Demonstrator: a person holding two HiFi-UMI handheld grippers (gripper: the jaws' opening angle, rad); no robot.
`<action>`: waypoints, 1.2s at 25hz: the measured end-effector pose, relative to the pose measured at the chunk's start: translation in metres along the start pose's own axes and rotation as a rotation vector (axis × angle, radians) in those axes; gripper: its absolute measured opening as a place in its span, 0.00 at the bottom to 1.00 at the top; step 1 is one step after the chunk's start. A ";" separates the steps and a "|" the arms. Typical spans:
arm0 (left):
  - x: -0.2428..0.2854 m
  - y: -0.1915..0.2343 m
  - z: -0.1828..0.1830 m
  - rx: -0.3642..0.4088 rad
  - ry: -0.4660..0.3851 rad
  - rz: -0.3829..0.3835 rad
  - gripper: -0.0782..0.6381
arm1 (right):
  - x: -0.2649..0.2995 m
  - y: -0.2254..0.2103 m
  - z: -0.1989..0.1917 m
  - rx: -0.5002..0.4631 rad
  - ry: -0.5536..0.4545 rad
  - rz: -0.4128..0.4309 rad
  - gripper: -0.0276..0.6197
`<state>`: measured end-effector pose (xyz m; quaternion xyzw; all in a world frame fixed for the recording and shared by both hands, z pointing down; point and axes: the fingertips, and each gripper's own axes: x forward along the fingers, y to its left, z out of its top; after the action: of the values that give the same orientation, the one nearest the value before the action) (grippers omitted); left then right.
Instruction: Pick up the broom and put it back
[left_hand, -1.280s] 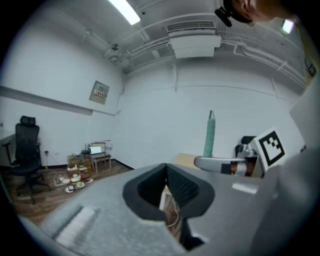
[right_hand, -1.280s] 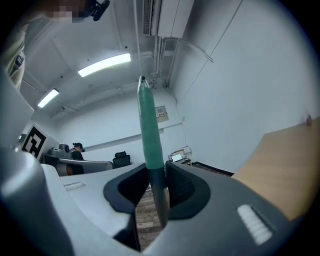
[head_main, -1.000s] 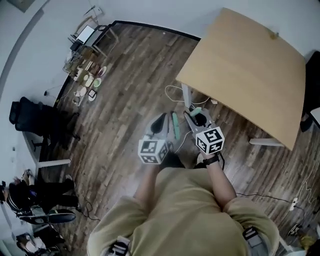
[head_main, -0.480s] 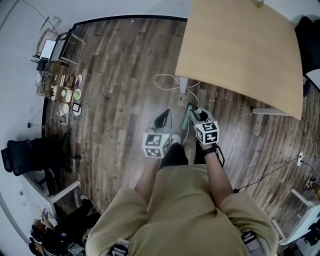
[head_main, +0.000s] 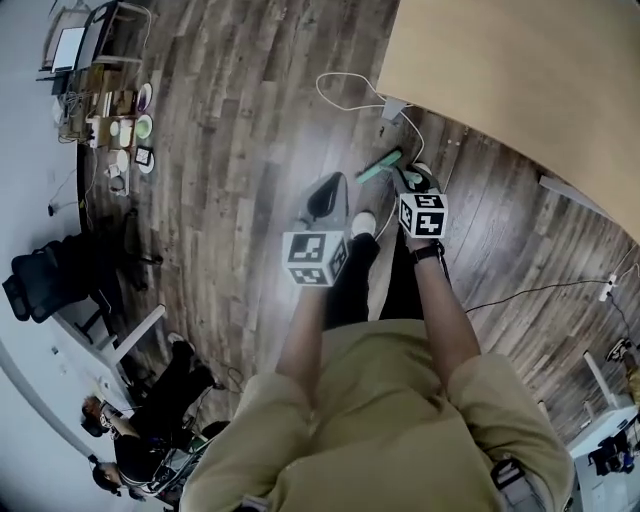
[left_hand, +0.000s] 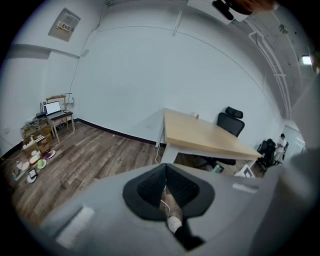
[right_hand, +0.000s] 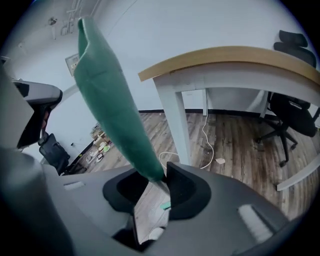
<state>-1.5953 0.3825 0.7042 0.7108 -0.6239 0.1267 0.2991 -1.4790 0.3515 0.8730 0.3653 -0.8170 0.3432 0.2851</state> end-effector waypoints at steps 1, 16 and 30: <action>0.009 0.003 -0.004 0.000 0.011 0.001 0.11 | 0.009 -0.004 0.004 0.008 -0.010 -0.001 0.21; 0.073 0.024 -0.028 -0.008 0.042 0.007 0.11 | 0.123 -0.018 0.073 -0.050 -0.078 0.089 0.19; 0.073 0.024 -0.041 -0.009 0.052 0.004 0.11 | 0.143 -0.014 0.067 -0.031 -0.056 0.133 0.29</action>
<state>-1.5966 0.3460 0.7830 0.7048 -0.6179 0.1430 0.3180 -1.5638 0.2355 0.9403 0.3155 -0.8523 0.3384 0.2441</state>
